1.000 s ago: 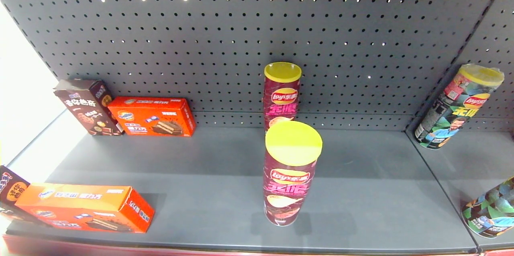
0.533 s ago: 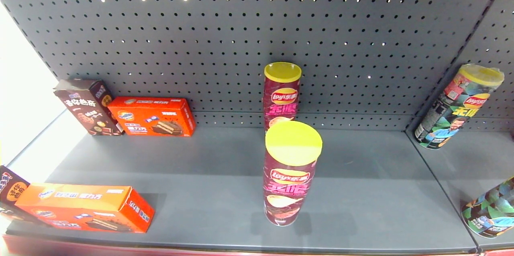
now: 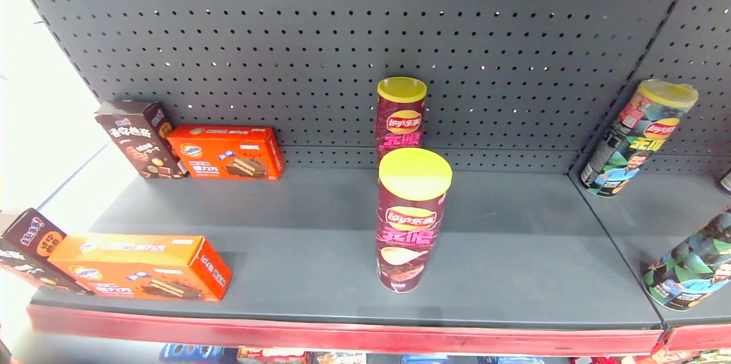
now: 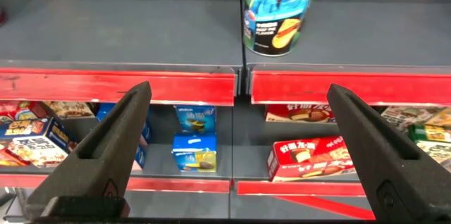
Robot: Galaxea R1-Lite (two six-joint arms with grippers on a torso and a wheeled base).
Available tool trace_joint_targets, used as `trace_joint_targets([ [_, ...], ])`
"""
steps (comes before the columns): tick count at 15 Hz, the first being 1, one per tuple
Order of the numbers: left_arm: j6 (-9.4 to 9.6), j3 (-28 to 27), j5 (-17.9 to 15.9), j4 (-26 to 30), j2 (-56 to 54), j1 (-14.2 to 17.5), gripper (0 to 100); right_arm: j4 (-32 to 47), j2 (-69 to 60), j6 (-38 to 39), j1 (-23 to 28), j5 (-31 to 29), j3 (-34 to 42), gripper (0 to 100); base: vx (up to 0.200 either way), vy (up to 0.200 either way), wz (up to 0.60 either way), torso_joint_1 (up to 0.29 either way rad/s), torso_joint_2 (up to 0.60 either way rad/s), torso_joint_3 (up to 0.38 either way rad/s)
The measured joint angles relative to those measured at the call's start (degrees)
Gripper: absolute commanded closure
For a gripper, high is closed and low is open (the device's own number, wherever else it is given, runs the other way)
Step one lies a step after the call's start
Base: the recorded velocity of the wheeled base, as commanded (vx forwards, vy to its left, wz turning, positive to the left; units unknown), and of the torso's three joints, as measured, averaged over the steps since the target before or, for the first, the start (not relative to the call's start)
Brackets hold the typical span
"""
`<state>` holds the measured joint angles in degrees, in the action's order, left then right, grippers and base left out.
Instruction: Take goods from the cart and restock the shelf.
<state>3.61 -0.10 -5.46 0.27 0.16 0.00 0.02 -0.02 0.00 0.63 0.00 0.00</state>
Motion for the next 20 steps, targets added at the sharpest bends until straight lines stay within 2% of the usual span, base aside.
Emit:
trace_joint_targets([
  [19, -0.02, 0.0, 0.1, 0.0, 0.0, -0.1, 0, 0.0, 0.0, 0.0, 0.0, 0.0, 0.0, 0, 0.000, 0.000, 0.00, 0.000, 0.00, 0.000],
  [20, 0.00, 0.0, 0.1, 0.0, 0.0, -0.1, 0, 0.0, 0.0, -0.1, 0.0, 0.0, 0.0, 0, 0.000, 0.000, -0.60, 0.002, 0.00, 0.002],
])
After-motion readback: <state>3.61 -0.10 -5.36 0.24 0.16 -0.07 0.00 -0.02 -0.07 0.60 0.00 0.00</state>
